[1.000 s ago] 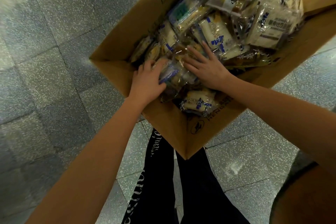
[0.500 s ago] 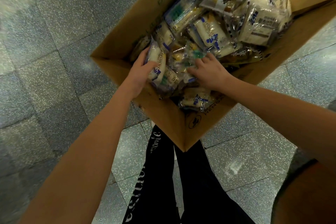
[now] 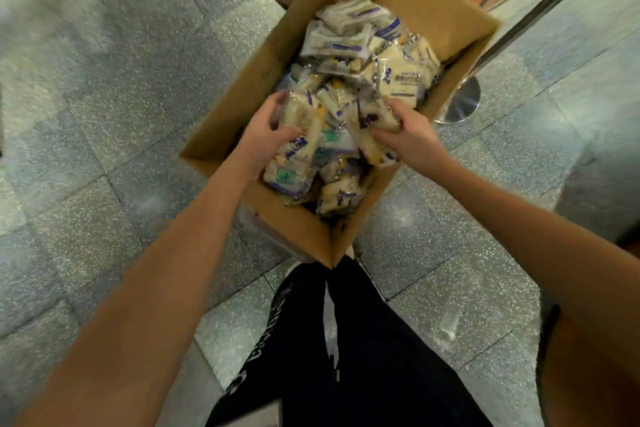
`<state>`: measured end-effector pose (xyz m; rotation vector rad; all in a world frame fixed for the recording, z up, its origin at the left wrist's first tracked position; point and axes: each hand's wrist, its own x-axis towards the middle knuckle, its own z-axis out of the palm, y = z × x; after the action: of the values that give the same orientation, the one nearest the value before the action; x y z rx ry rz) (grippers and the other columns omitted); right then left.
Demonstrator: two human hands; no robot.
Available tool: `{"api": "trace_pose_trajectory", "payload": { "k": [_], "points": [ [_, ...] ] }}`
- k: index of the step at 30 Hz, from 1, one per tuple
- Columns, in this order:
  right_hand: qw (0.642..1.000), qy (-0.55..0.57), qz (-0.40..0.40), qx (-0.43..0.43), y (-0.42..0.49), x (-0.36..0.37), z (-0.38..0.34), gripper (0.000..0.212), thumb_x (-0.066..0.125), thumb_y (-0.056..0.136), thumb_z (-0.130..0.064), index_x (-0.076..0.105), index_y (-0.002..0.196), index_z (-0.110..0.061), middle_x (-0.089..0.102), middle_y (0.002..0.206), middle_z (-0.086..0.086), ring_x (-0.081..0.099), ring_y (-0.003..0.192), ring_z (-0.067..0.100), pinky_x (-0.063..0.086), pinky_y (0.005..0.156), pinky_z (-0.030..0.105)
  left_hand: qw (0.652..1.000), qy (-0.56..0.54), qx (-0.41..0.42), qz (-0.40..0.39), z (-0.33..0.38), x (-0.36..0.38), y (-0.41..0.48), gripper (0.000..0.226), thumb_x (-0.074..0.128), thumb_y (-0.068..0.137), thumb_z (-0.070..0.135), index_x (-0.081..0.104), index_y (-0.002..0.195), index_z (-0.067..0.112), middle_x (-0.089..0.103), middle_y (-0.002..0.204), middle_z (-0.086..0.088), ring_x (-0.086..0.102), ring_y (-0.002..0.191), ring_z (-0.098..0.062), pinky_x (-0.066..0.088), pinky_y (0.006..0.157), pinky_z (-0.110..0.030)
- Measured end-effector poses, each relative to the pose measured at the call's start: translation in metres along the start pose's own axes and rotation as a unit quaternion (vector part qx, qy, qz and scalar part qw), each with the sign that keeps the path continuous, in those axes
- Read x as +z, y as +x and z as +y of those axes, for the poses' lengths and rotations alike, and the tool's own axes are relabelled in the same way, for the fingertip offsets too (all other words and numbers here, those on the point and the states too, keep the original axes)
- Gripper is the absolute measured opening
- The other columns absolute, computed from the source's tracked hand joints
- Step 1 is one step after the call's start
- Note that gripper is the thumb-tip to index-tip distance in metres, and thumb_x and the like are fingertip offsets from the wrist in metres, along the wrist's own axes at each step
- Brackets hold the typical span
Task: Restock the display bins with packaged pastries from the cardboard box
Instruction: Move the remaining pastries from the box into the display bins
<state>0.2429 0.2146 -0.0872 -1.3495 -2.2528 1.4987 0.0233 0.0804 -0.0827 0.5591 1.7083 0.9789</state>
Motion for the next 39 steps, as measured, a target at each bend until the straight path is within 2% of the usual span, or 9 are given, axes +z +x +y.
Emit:
{"api": "trace_pose_trajectory", "payload": {
  "k": [3, 7, 12, 17, 21, 25, 30, 33, 39],
  "points": [
    [1.0, 0.005, 0.025, -0.011, -0.032, -0.023, -0.02, 0.055, 0.065, 0.092, -0.021, 0.043, 0.142, -0.023, 0.06, 0.129, 0.001, 0.066, 0.094, 0.032, 0.055, 0.087, 0.041, 0.998, 0.042, 0.046, -0.032, 0.033, 0.013, -0.018, 0.065, 0.06, 0.095, 0.006, 0.03, 0.15, 0.023, 0.056, 0.118, 0.009, 0.061, 0.094, 0.004, 0.056, 0.081, -0.022],
    [0.998, -0.005, 0.066, -0.014, -0.08, -0.046, -0.046, 0.058, 0.068, 0.09, -0.019, 0.042, 0.141, -0.028, 0.053, 0.138, 0.003, 0.066, 0.088, 0.035, 0.056, 0.083, 0.047, 0.989, 0.077, 0.092, -0.083, 0.073, 0.027, -0.04, 0.067, 0.06, 0.094, 0.008, 0.03, 0.151, 0.026, 0.047, 0.142, -0.004, 0.055, 0.122, -0.02, 0.052, 0.097, -0.04],
    [0.989, 0.042, 0.143, 0.001, -0.15, -0.059, -0.063, 0.059, 0.064, 0.092, -0.009, 0.041, 0.143, -0.028, 0.061, 0.087, -0.006, 0.052, 0.052, 0.0, 0.047, 0.052, 0.016, 0.968, 0.124, 0.15, -0.158, 0.104, 0.046, -0.071, 0.069, 0.066, 0.092, 0.015, 0.03, 0.151, 0.027, 0.047, 0.142, -0.008, 0.054, 0.122, -0.025, 0.051, 0.099, -0.043],
    [0.976, 0.068, 0.205, 0.02, -0.215, -0.074, -0.058, 0.064, 0.064, 0.091, -0.006, 0.039, 0.145, -0.031, 0.059, 0.101, -0.014, 0.06, 0.071, -0.01, 0.051, 0.065, 0.011, 0.933, 0.199, 0.205, -0.217, 0.124, 0.078, -0.094, 0.061, 0.072, 0.085, 0.028, 0.044, 0.139, 0.032, 0.061, 0.114, -0.004, 0.06, 0.1, -0.016, 0.052, 0.086, -0.03],
    [0.962, 0.082, 0.256, 0.044, -0.267, -0.091, -0.047, 0.06, 0.064, 0.092, -0.008, 0.044, 0.142, -0.034, 0.059, 0.107, -0.013, 0.059, 0.086, 0.0, 0.054, 0.072, 0.013, 0.88, 0.274, 0.27, -0.279, 0.138, 0.122, -0.109, 0.064, 0.063, 0.093, 0.008, 0.032, 0.15, 0.006, 0.042, 0.149, -0.011, 0.044, 0.13, -0.017, 0.047, 0.091, -0.011],
    [0.948, 0.096, 0.295, 0.073, -0.314, -0.111, -0.016, 0.06, 0.065, 0.092, -0.01, 0.045, 0.142, -0.035, 0.056, 0.121, -0.009, 0.055, 0.107, 0.004, 0.051, 0.092, 0.026, 0.849, 0.307, 0.265, -0.338, 0.151, 0.184, -0.122, 0.062, 0.063, 0.094, 0.012, 0.035, 0.15, 0.011, 0.033, 0.155, -0.011, 0.036, 0.14, -0.026, 0.036, 0.109, -0.027],
    [0.922, 0.122, 0.349, 0.115, -0.378, -0.151, 0.051, 0.058, 0.065, 0.092, -0.012, 0.045, 0.141, -0.036, 0.058, 0.127, -0.004, 0.05, 0.115, 0.007, 0.048, 0.096, 0.028, 0.833, 0.307, 0.258, -0.382, 0.16, 0.294, -0.146, 0.055, 0.063, 0.092, 0.005, 0.044, 0.144, 0.013, 0.051, 0.133, -0.005, 0.057, 0.1, -0.005, 0.048, 0.071, -0.008],
    [0.907, 0.116, 0.382, 0.131, -0.416, -0.186, 0.095, 0.056, 0.064, 0.093, -0.012, 0.045, 0.142, -0.032, 0.056, 0.136, 0.0, 0.054, 0.117, 0.009, 0.048, 0.09, 0.016, 0.815, 0.328, 0.251, -0.406, 0.16, 0.37, -0.152, 0.054, 0.065, 0.091, 0.002, 0.047, 0.142, 0.011, 0.058, 0.13, -0.013, 0.066, 0.09, -0.009, 0.053, 0.067, -0.013],
    [0.863, 0.147, 0.445, 0.187, -0.517, -0.254, 0.185, 0.055, 0.07, 0.087, -0.015, 0.053, 0.136, -0.03, 0.062, 0.13, 0.001, 0.063, 0.112, 0.014, 0.052, 0.098, 0.042, 0.78, 0.337, 0.224, -0.477, 0.155, 0.536, -0.189, 0.054, 0.07, 0.087, 0.006, 0.052, 0.137, 0.015, 0.067, 0.105, 0.004, 0.068, 0.077, 0.0, 0.056, 0.074, -0.019]
  ]
}}
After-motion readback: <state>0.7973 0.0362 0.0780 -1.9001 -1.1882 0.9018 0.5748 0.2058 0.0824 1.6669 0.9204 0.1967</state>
